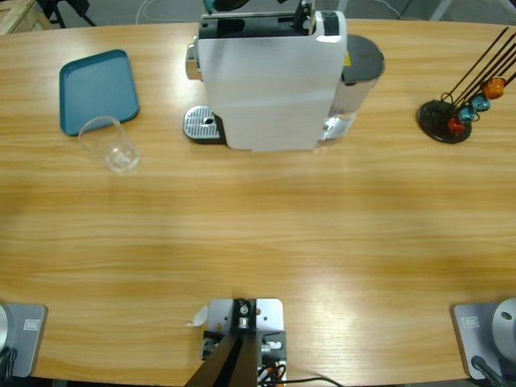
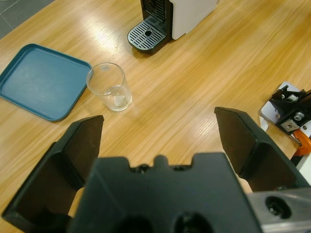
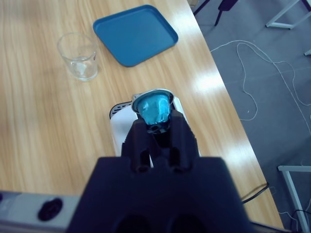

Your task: Pour coffee

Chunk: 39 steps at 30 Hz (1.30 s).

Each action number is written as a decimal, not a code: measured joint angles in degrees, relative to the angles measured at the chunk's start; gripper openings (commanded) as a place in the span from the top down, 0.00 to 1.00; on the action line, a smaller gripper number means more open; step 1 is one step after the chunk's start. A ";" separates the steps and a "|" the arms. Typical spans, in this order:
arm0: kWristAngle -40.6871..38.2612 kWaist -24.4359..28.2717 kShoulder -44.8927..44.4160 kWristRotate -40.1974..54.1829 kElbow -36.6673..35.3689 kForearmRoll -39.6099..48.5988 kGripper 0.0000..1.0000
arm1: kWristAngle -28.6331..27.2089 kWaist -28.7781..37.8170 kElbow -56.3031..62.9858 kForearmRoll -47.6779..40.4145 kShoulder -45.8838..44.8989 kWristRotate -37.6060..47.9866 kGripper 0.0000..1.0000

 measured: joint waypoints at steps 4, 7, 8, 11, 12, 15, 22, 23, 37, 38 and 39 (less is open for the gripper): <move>0.00 0.00 -0.01 0.00 0.00 0.00 0.00 | -0.24 0.00 0.00 0.00 0.91 0.00 1.00; 0.00 0.00 -0.12 0.00 0.00 0.00 0.00 | -0.87 0.00 0.00 0.00 1.61 0.00 1.00; 0.00 0.00 -0.13 0.00 0.00 0.00 0.00 | -1.12 0.00 0.00 0.00 1.66 0.00 1.00; 0.00 0.00 -0.14 0.00 0.00 0.00 0.00 | -1.99 0.00 0.00 0.00 2.00 0.00 1.00; 0.00 0.00 -0.14 0.00 0.00 0.00 0.00 | -2.31 0.00 0.00 0.00 2.11 0.00 1.00; 0.00 0.00 -0.14 0.00 0.00 0.00 0.00 | -2.96 -0.08 0.00 0.03 2.19 0.00 1.00; 0.00 0.00 -0.14 0.00 0.00 0.00 0.00 | -3.03 -0.20 0.06 0.28 2.19 -0.07 1.00; 0.00 0.00 -0.14 0.00 0.00 0.00 0.00 | -3.03 -0.20 0.17 0.28 2.19 -0.07 1.00; 0.00 0.00 -0.15 0.00 0.00 0.00 0.00 | -4.65 -0.21 1.06 0.28 2.50 -0.07 0.02; 0.00 0.00 -0.15 0.00 0.00 0.00 0.00 | -4.97 -0.21 1.13 0.28 2.50 -0.06 0.02; 0.00 0.00 -0.15 0.00 0.00 0.00 0.00 | -5.20 -0.21 1.14 0.28 2.49 -0.06 0.03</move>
